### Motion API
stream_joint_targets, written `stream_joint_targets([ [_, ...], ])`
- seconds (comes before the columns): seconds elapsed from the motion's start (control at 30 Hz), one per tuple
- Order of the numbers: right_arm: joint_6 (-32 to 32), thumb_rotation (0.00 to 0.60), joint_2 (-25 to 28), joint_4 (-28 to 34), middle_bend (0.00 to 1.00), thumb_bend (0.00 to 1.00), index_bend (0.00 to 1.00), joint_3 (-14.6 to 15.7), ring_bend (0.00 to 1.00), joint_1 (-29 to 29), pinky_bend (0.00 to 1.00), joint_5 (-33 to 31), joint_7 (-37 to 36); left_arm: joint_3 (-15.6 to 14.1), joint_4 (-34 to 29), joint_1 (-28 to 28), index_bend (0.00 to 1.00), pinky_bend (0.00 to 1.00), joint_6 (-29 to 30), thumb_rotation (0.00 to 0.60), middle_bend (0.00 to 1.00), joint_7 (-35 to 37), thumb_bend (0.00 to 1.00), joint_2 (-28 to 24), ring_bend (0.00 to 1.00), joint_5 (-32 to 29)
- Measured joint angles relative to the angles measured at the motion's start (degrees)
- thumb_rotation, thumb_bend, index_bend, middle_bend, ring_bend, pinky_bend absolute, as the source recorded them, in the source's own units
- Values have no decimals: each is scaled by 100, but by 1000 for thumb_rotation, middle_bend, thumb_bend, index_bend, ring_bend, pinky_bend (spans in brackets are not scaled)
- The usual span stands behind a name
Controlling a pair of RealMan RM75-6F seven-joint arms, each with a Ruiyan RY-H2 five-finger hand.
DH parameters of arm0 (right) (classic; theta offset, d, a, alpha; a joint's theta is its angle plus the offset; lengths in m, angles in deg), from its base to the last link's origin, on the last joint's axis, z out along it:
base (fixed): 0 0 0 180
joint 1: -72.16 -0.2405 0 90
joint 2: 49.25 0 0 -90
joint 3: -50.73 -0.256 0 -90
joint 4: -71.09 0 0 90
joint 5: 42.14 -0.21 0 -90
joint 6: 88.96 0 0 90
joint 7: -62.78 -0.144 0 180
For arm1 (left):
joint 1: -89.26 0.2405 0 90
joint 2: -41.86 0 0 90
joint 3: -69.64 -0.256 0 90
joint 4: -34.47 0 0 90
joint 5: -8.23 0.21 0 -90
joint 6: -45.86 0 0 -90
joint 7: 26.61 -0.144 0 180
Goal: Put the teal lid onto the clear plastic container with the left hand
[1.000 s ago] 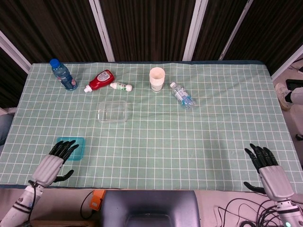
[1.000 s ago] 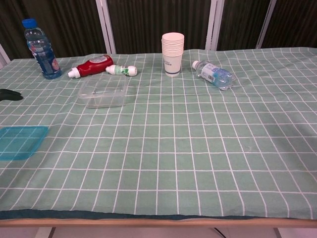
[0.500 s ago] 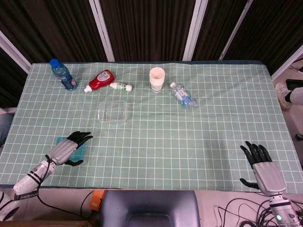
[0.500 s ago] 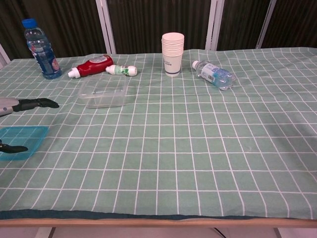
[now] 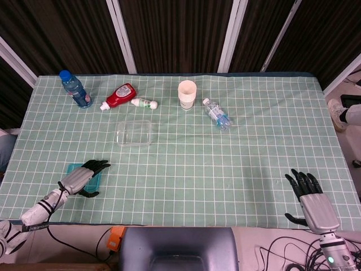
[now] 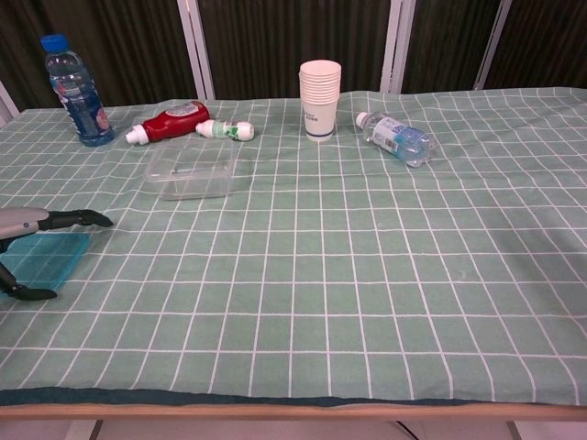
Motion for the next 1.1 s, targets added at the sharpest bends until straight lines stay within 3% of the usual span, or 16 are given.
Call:
stream_joint_targets([
  [1.1, 88, 600, -49, 43, 0, 133, 0, 29, 0, -45, 0, -80, 194, -370, 167, -208, 0, 0, -639, 600, 0, 414, 218, -193, 0, -311],
])
